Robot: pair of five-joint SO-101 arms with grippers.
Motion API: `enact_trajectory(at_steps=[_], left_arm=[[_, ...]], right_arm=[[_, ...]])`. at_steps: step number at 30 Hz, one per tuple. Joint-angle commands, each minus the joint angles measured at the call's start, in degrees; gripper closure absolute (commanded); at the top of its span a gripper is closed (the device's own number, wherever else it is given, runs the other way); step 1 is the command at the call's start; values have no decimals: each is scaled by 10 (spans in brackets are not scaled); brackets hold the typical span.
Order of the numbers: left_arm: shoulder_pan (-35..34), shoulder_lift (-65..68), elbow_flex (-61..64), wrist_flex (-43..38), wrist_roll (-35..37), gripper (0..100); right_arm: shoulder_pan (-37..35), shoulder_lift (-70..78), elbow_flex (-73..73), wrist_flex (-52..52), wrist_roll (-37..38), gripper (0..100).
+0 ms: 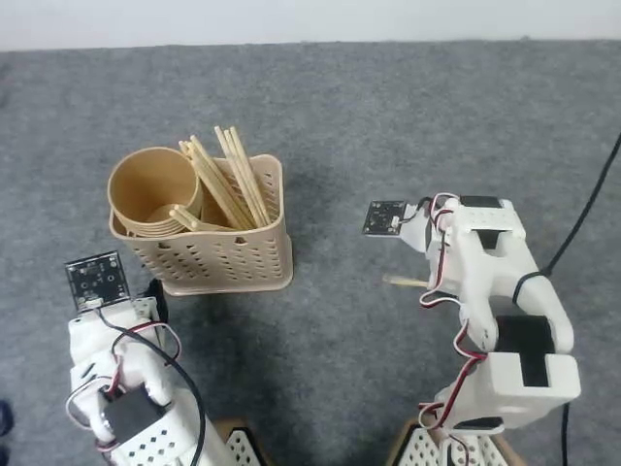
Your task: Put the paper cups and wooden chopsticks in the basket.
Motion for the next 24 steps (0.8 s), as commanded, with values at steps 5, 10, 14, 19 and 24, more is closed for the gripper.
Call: enact_trajectory(at_steps=[5, 10, 14, 19, 24], left_arm=[[3, -11, -3, -15, -4, 746], [3, -11, -3, -15, -4, 746], [3, -11, -3, -15, -4, 746], [3, -11, -3, -16, -4, 746], [3, -11, -3, -15, -4, 746]], right_arm=[[-7, 1, -14, 15, 9, 993], [-6, -22, -40, 22, 3, 993], [-17, -113, -135, 64, -79, 993], [-65, -218, -265, 140, -119, 993], [-77, -233, -368, 169, -170, 993]])
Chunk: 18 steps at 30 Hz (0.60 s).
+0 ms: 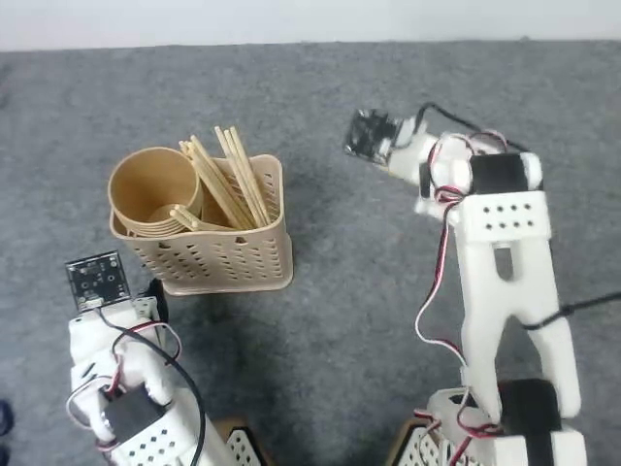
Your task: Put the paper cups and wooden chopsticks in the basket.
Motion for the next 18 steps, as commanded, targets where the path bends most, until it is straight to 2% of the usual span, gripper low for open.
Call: enact_trajectory(at_steps=[1, 8, 14, 16, 18], left_arm=[[3, -11, -3, -15, -4, 746], [3, -11, -2, -14, -4, 746], [3, -11, -2, -15, -4, 746], [3, -11, -2, -15, -4, 746], [3, -11, -2, -15, -3, 746]], right_arm=[[-3, -32, -90, 10, -46, 993], [-31, -32, -200, 9, -163, 993], [-76, -73, -230, -86, -441, 993], [-107, -110, -214, -119, -507, 993], [-151, -153, -178, -160, -535, 993]])
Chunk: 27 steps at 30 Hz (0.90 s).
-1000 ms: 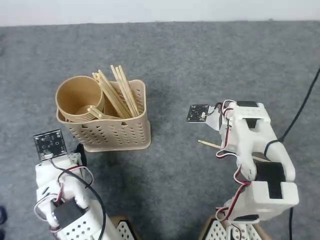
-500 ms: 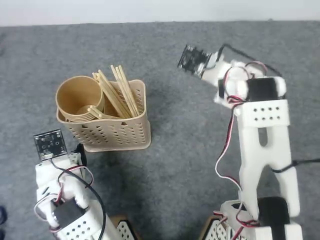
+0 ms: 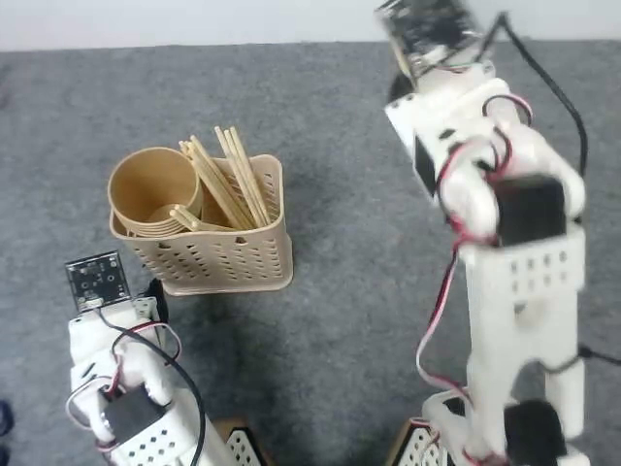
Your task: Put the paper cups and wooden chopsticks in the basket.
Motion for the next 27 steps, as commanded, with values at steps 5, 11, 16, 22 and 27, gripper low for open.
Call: enact_trajectory(at_steps=[5, 11, 16, 22, 27], left_arm=[[3, -11, -2, -15, -3, 746], [3, -11, -2, -15, -3, 746], [4, -11, 2, -17, -3, 746], [17, -11, 3, -16, -3, 746], [18, -11, 3, -16, -3, 746]], right_arm=[[-149, -166, 182, -209, -105, 993], [-192, -218, 342, -368, -107, 993], [-208, -218, 395, -453, -142, 993], [-257, -217, 449, -545, -142, 993], [-263, -169, 514, -589, -142, 993]])
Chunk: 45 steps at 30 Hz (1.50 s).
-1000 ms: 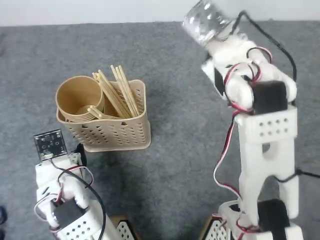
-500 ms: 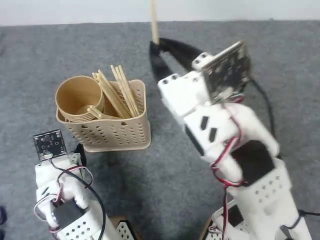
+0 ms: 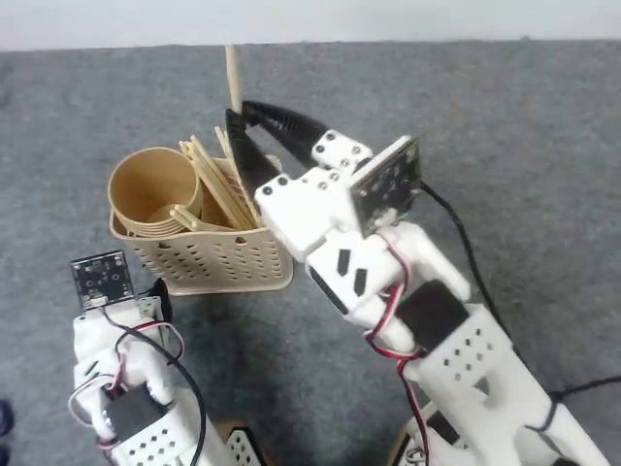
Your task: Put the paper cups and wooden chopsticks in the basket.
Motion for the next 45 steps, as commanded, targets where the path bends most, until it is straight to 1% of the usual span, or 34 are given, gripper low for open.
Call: enact_trajectory(at_steps=[1, 6, 7, 10, 11, 12, 18, 20, 22, 23, 27, 30, 33, 35, 38, 43, 45], left_arm=[[4, -11, -3, -13, -3, 746], [4, -11, -3, -13, -3, 746], [4, -11, -3, -13, -3, 746], [4, -11, -3, -13, -3, 746], [4, -11, -3, -13, -3, 746], [4, -11, -3, -13, -3, 746], [4, -11, -3, -13, -3, 746], [3, -11, -3, -13, -3, 746], [3, -11, -3, -13, -3, 746], [3, -11, -3, -13, -3, 746], [4, -11, -3, -13, -3, 746], [4, -11, -3, -13, -3, 746], [4, -11, -3, -13, -3, 746], [4, -11, -3, -13, -3, 746], [3, -11, -3, -13, -3, 746], [2, -11, -3, -13, -3, 746], [2, -11, -3, -13, -3, 746]], right_arm=[[-5, 38, 23, -29, -8, 993], [-7, 81, 47, -30, -7, 985], [-7, 80, 47, -28, -7, 957], [-7, 70, 47, -27, -9, 816], [-7, 66, 47, -27, -9, 779], [-7, 65, 47, -27, -8, 763], [-6, 62, 47, -26, -7, 798], [-4, 60, 32, -18, 9, 797], [5, 60, -25, 65, 51, 797], [7, 64, -62, 118, 59, 797], [38, 115, -195, 301, 62, 798], [77, 170, -280, 408, 58, 800], [93, 234, -343, 495, 55, 800], [92, 280, -362, 522, 24, 800], [81, 335, -383, 522, -14, 800], [29, 362, -464, 560, -16, 800], [17, 366, -472, 564, -16, 800]])
